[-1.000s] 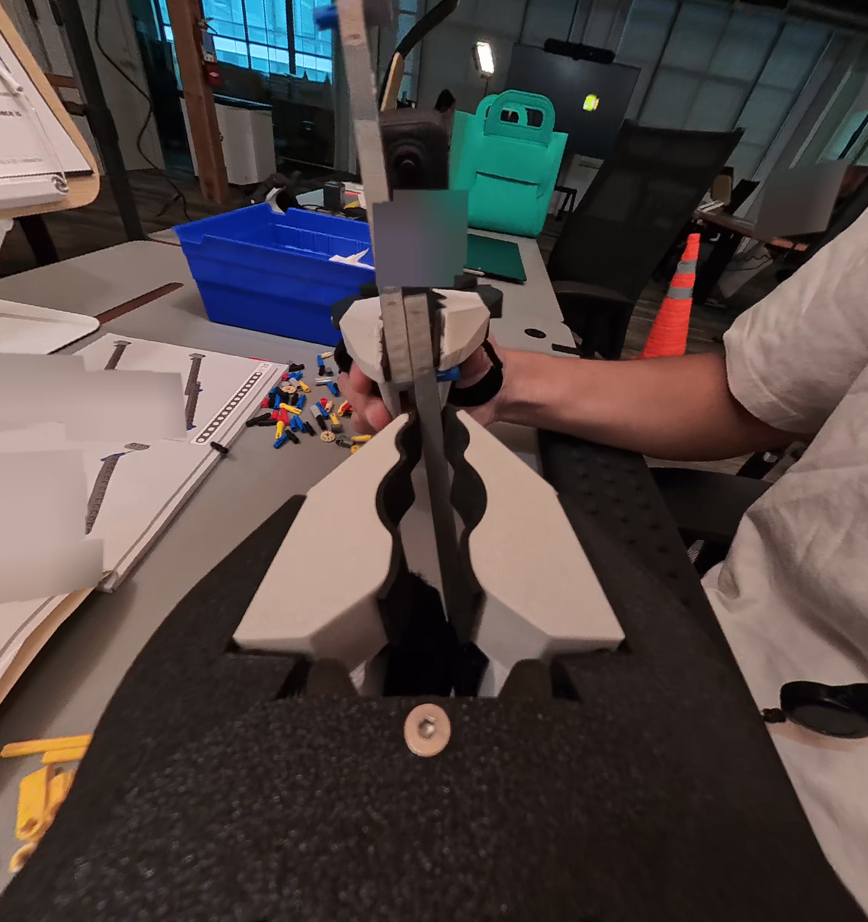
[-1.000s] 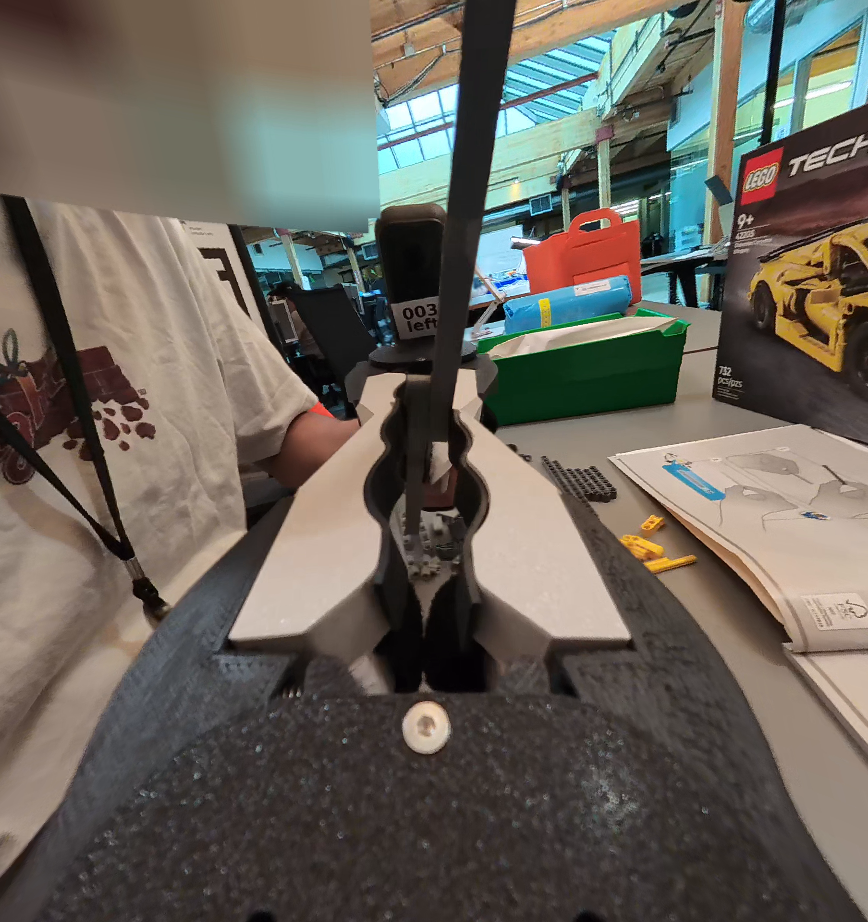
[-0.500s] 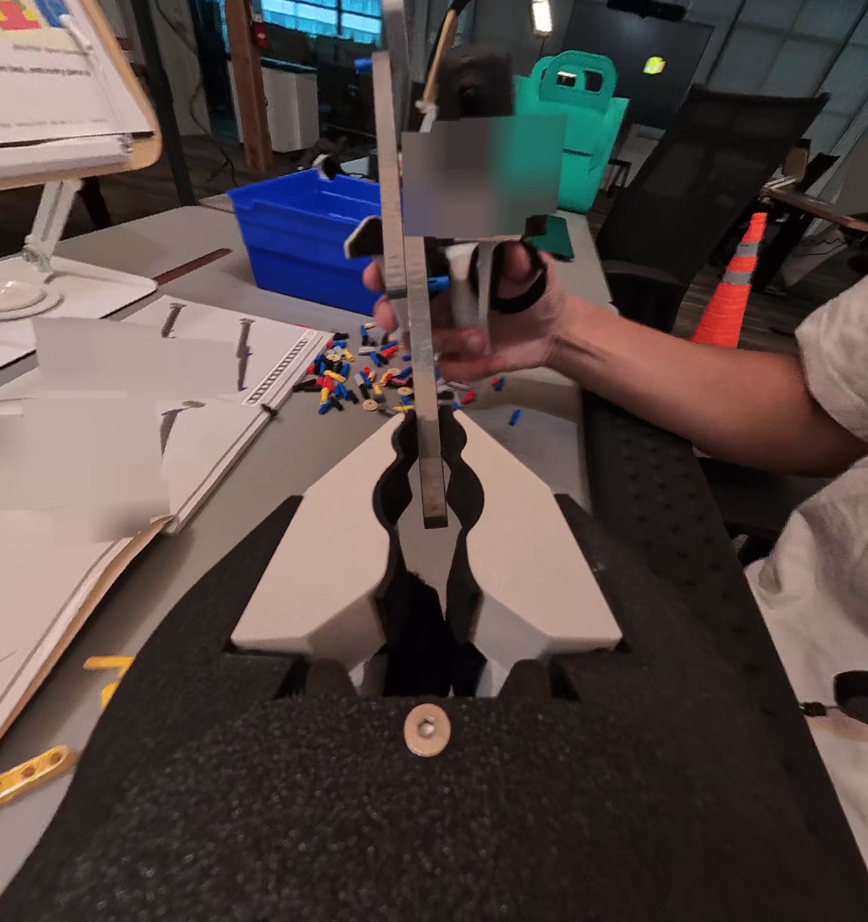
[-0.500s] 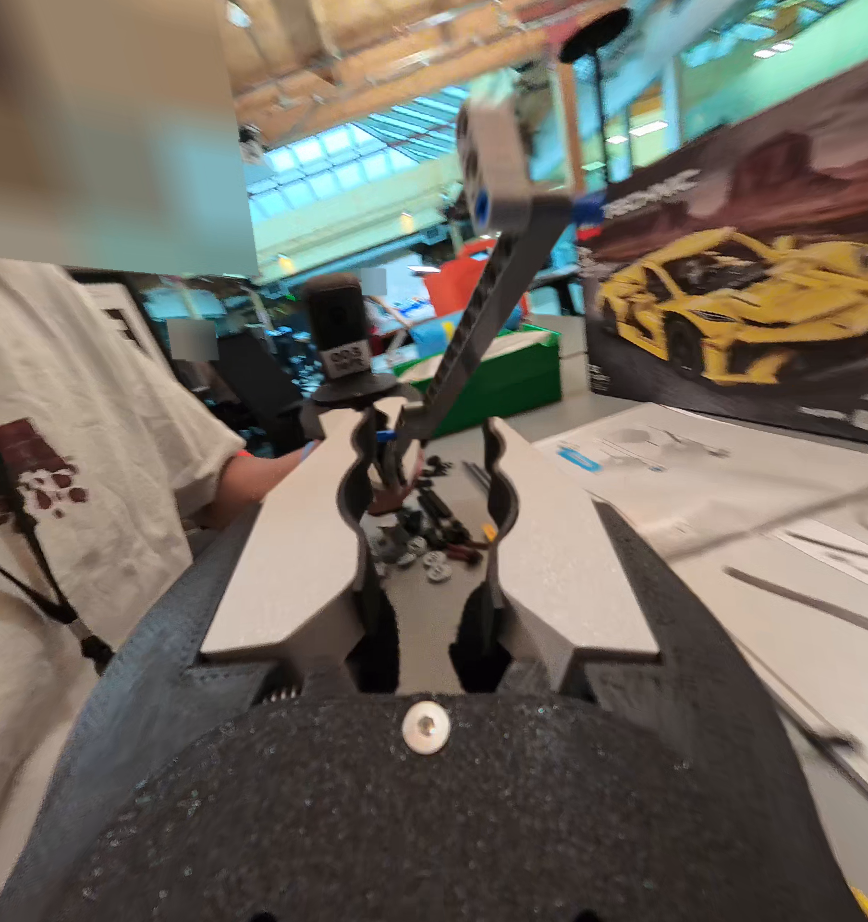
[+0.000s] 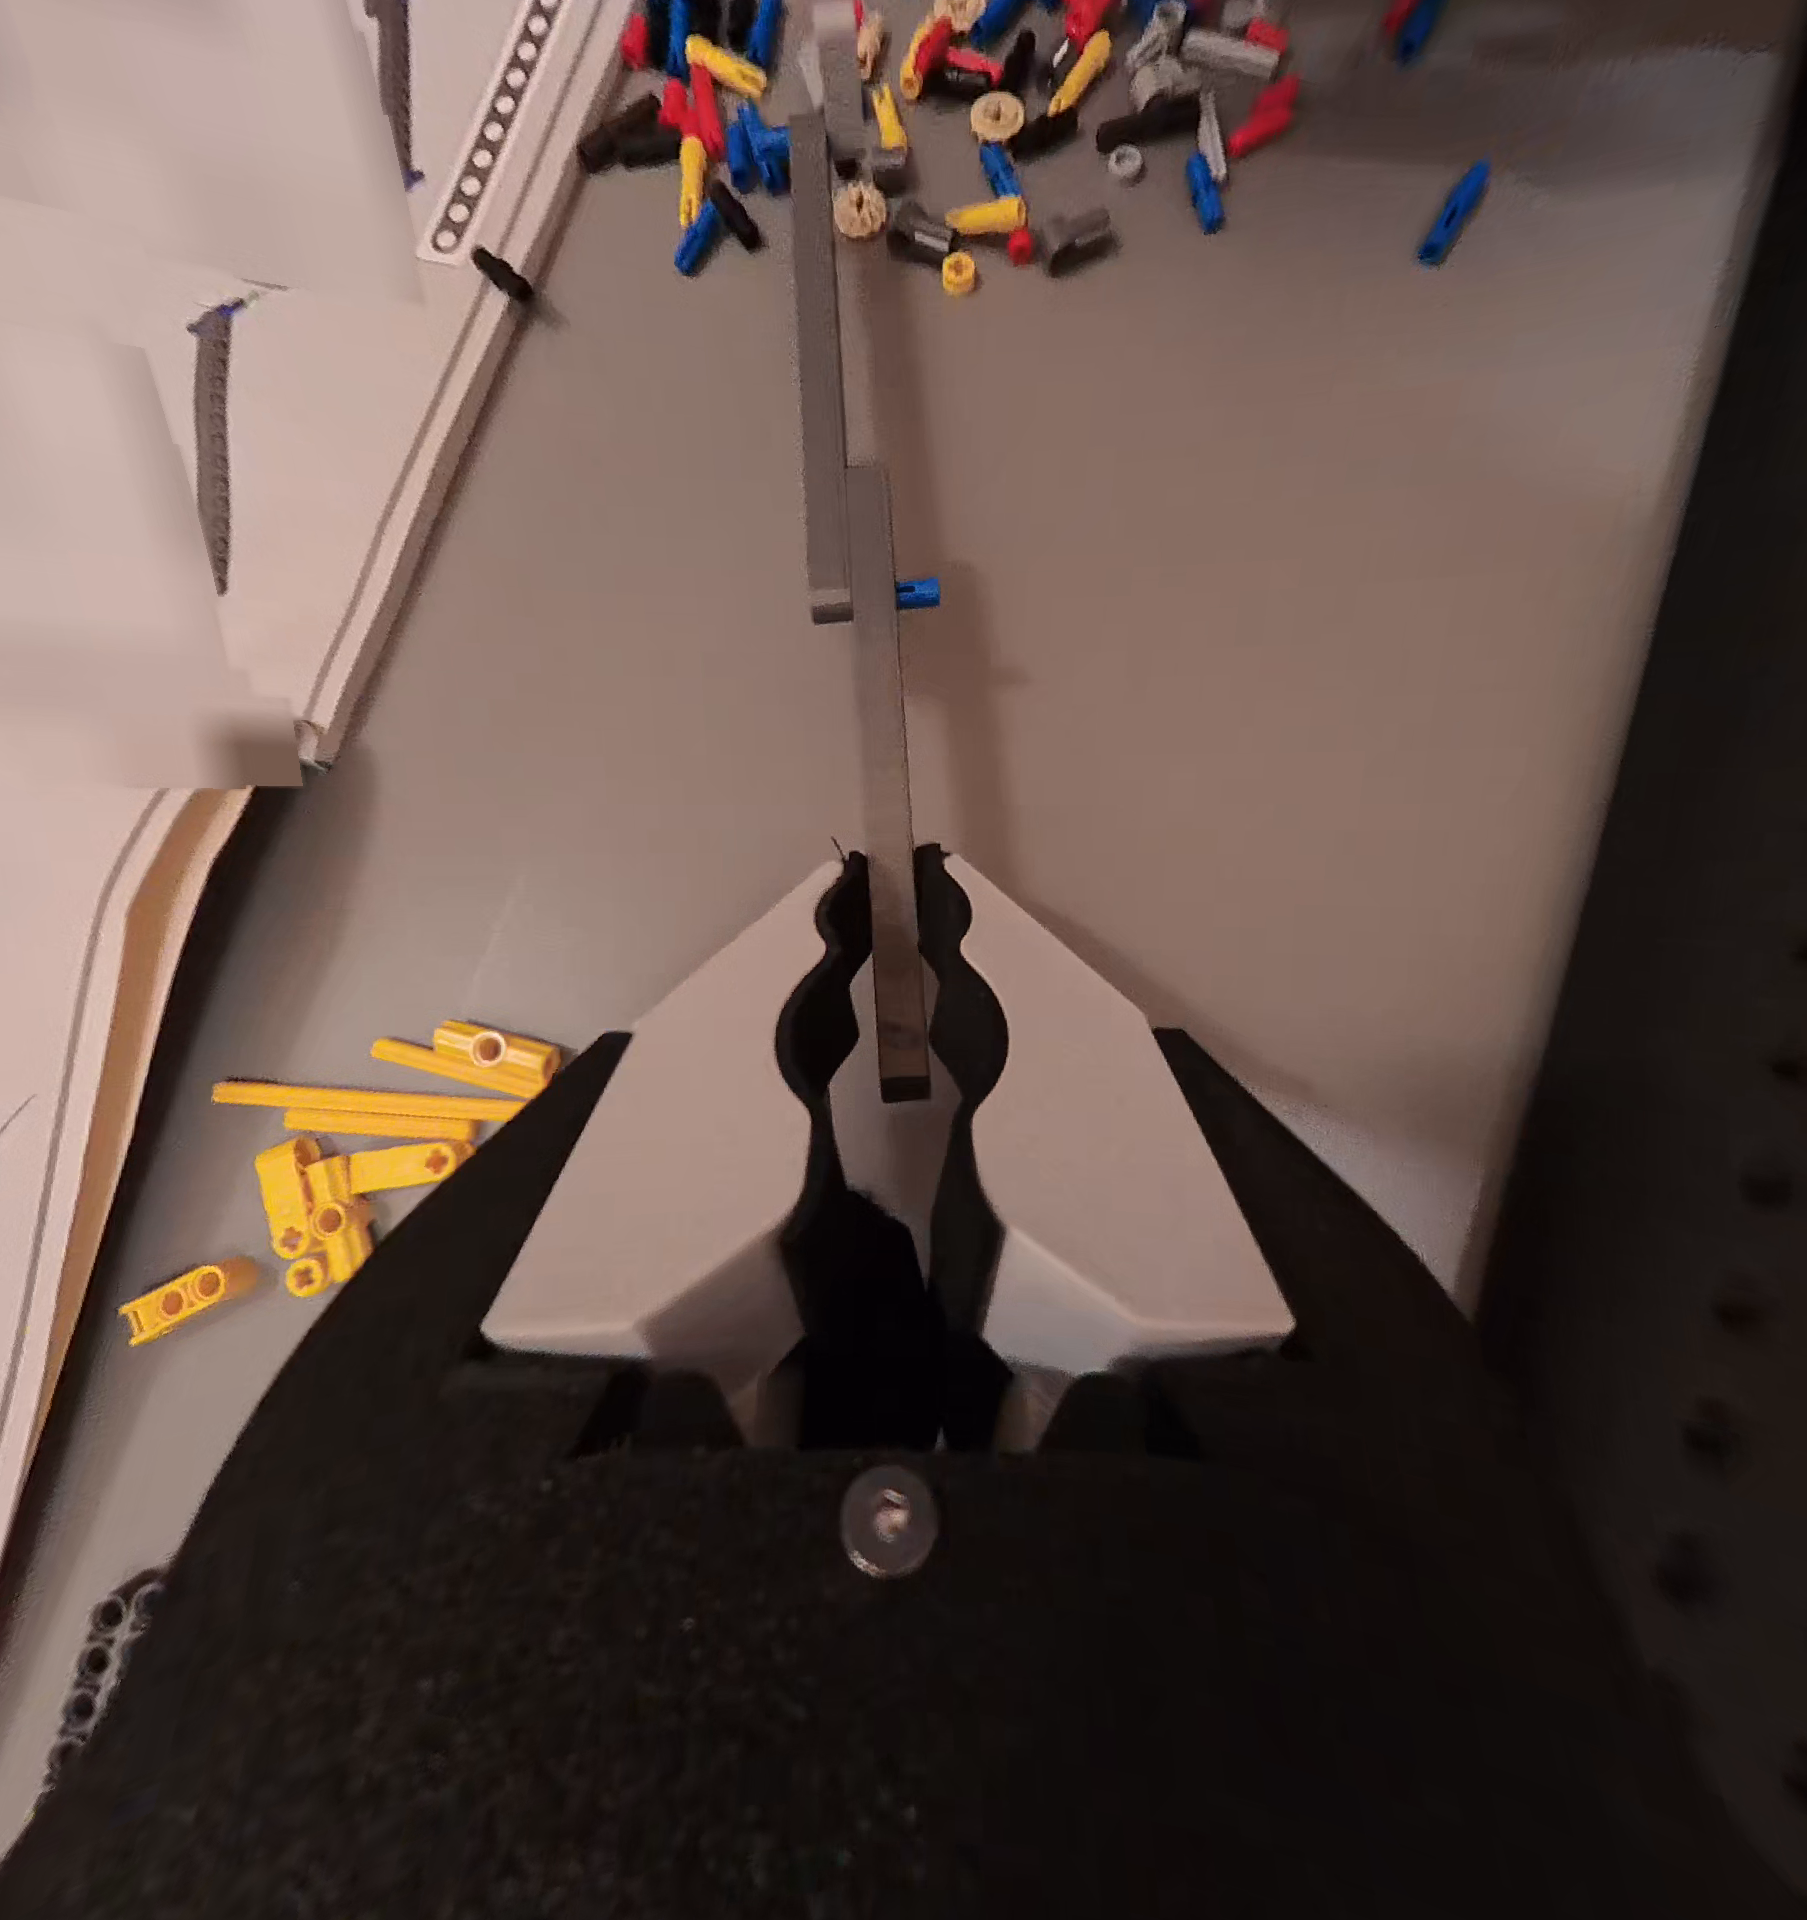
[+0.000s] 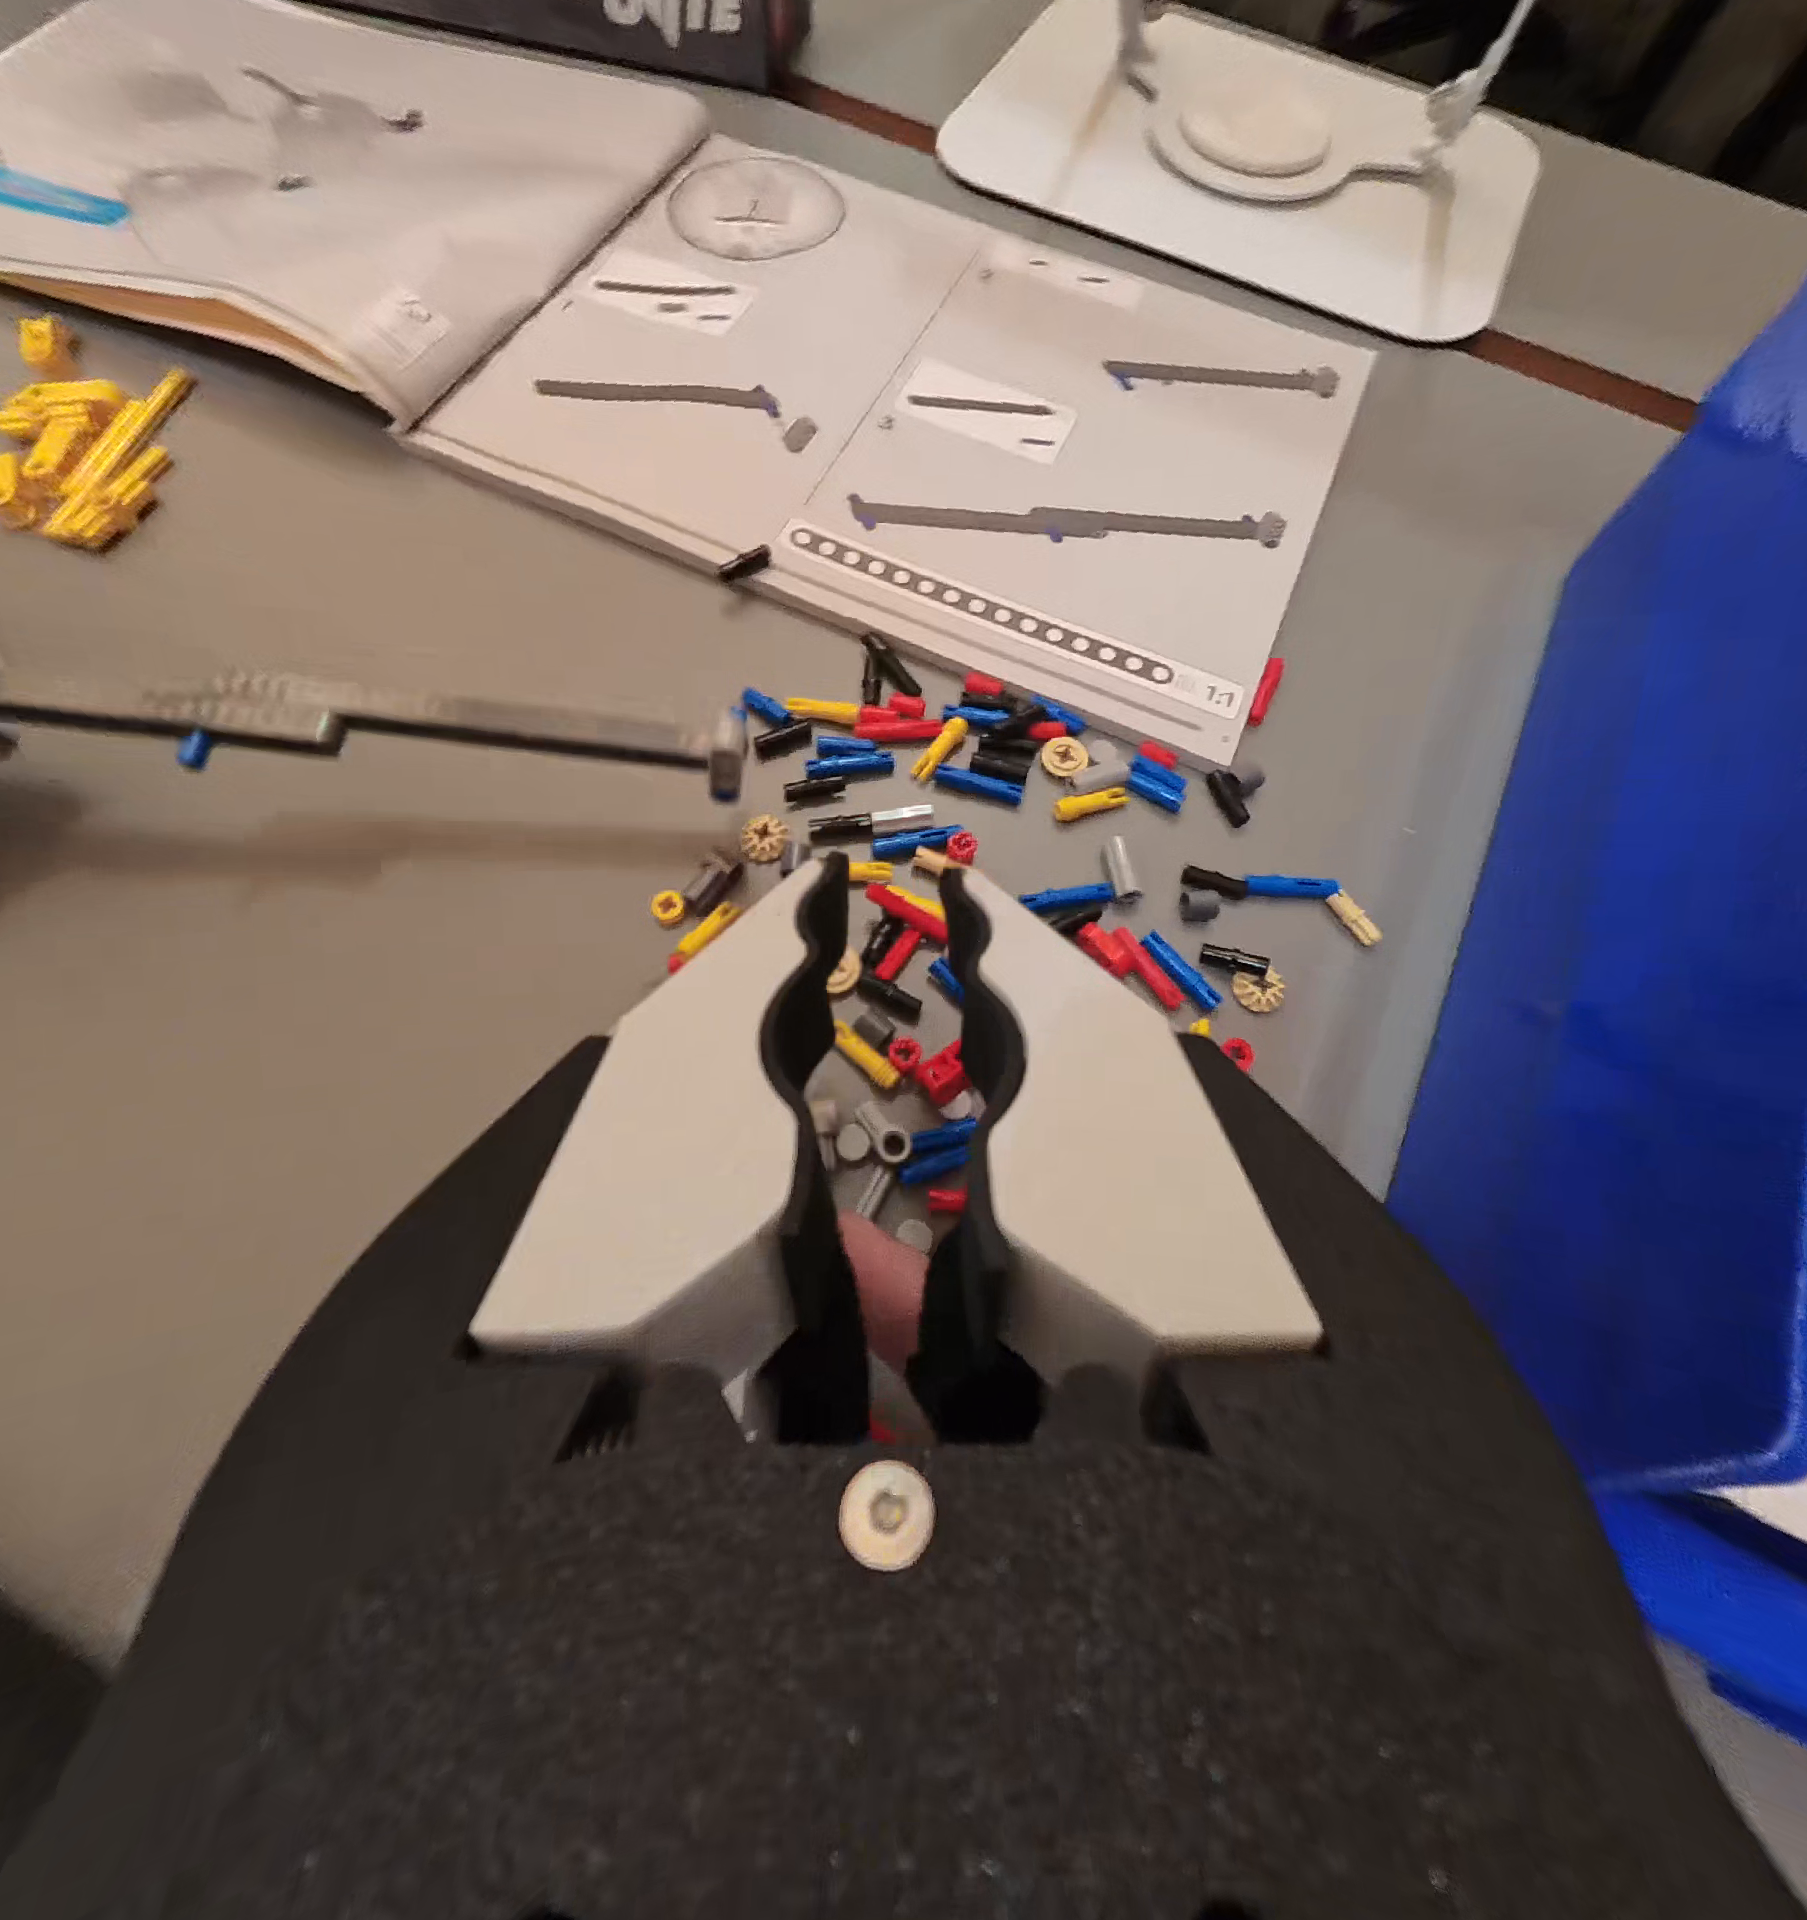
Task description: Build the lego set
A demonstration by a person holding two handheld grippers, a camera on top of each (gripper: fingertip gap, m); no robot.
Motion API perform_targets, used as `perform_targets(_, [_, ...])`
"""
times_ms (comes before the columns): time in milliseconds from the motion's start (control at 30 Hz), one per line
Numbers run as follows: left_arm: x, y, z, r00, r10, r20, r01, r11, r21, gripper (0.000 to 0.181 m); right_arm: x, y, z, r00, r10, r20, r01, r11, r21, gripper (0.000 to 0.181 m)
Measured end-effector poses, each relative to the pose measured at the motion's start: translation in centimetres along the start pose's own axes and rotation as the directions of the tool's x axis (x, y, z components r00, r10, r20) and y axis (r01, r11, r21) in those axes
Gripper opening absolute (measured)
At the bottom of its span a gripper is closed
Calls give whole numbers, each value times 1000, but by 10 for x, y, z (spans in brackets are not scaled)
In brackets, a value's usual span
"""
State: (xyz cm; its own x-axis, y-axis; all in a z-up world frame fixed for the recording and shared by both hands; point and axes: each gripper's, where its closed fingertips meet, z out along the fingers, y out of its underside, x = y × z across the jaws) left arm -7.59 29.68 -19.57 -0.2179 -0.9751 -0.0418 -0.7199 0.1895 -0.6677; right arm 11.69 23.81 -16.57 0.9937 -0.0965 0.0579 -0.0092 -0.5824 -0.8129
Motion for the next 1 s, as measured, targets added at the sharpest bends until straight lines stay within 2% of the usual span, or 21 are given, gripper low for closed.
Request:
perform_targets(133, [7, 1, 6, 1000, -20, 0, 20, 999, -33, 6, 0, -17, 5, 991, 128, 28, -131, 984, 124, 21])
perform_targets(200, [8, 4, 8, 1000, -23, 16, 24, 998, -61, 6, 9, -23, 6, 990, 144, -9, -141, 978, 150, 34])
perform_targets(300, [9, 4, 8, 998, -57, 41, 60, 996, -73, 7, 10, -28, 7, 990, 138, -10, -134, 973, 189, 34])
perform_targets(500, [16, 12, 13, 995, -72, 70, 81, 988, -134, 7, 9, -20, 11, 997, 70, -39, -63, 984, 165, 33])
perform_targets(667, [19, 10, 16, 995, -69, 65, 78, 988, -136, 7, 8, -17, 11, 996, 90, -12, -87, 981, 173, 34])
perform_targets(800, [19, 10, 17, 995, -70, 67, 79, 987, -138, 7, 3, -19, 6, 993, 114, 31, -118, 971, 208, 43])
perform_targets(1000, [21, 10, 16, 993, -111, 27, 113, 985, -128, 7, -5, -14, 9, 995, 88, 40, -94, 977, 192, 41])
